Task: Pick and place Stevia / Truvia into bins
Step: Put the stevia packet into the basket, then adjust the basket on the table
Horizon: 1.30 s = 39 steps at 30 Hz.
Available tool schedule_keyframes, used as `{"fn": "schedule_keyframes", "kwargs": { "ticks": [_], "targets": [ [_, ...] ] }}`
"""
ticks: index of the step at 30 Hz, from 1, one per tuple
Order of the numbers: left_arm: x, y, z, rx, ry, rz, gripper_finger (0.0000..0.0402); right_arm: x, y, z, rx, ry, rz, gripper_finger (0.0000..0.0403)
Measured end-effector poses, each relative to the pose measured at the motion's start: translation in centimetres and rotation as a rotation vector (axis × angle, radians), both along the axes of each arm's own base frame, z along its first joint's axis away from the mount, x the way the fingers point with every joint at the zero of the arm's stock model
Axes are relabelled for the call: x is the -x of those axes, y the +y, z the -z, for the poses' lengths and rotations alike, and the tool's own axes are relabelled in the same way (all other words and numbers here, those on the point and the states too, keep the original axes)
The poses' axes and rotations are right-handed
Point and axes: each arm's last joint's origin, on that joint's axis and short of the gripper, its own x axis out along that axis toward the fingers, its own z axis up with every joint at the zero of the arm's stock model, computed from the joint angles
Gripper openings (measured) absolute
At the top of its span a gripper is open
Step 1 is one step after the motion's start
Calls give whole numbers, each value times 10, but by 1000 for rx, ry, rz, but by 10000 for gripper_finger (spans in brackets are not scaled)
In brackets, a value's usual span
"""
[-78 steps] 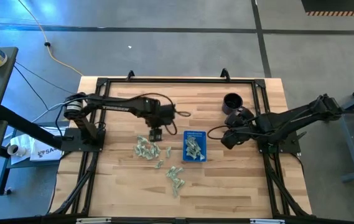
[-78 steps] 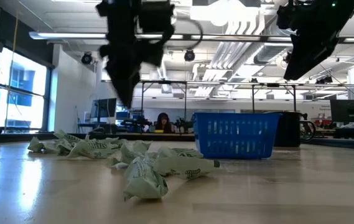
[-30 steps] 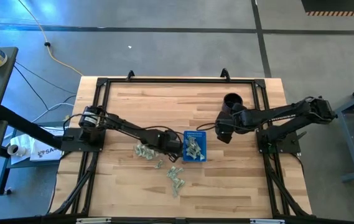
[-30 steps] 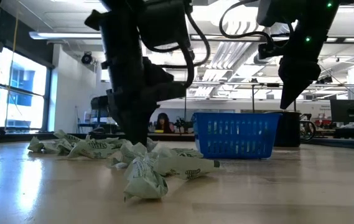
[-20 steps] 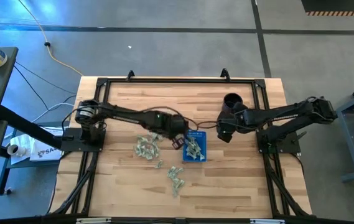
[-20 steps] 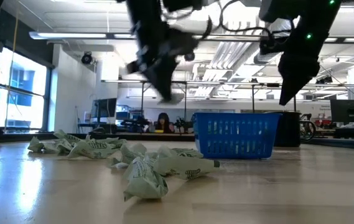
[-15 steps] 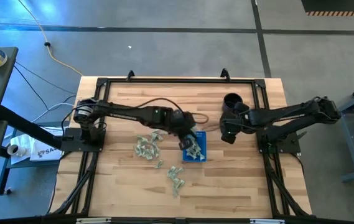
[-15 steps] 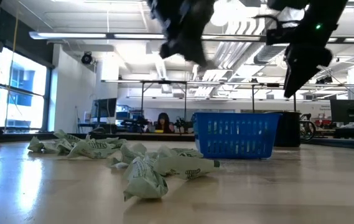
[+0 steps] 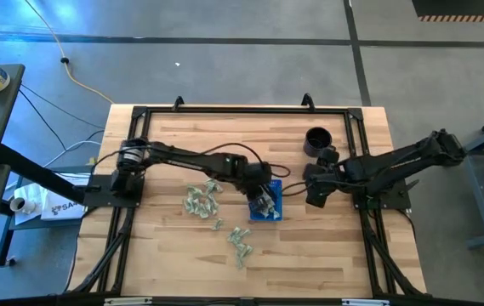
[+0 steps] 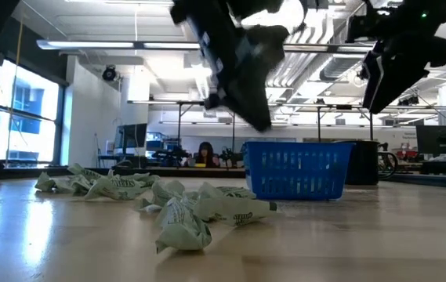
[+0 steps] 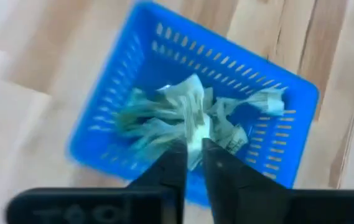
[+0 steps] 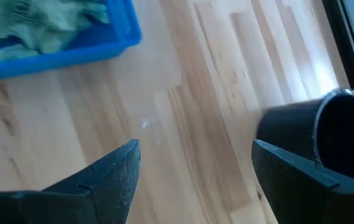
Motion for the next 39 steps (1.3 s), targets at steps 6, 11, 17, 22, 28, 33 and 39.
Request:
{"fn": "schedule_keyframes", "kwargs": {
  "ticks": [6, 11, 17, 22, 28, 33, 39],
  "targets": [
    [13, -7, -18, -90, 26, -5, 174, -3, 5, -1, -24, -32, -40, 296],
    [48, -13, -56, -136, 60, -44, 207, -25, 14, 4, -141, -88, -200, 296],
    [90, -30, -58, -220, 210, -154, 196, -56, 19, 34, -191, -45, -284, 296],
    [128, -55, -45, -166, 224, -299, 183, -66, 29, 68, -314, 109, -328, 296],
    [172, -80, -39, -114, 228, -411, 173, -89, 36, 80, -434, 7, -310, 296],
    [191, -88, -43, -130, 224, -449, 166, -115, 1, 76, -301, -79, -180, 296],
    [201, -87, -42, -196, 210, -447, 167, -136, -54, 70, -289, -136, -49, 296]
  ]
}}
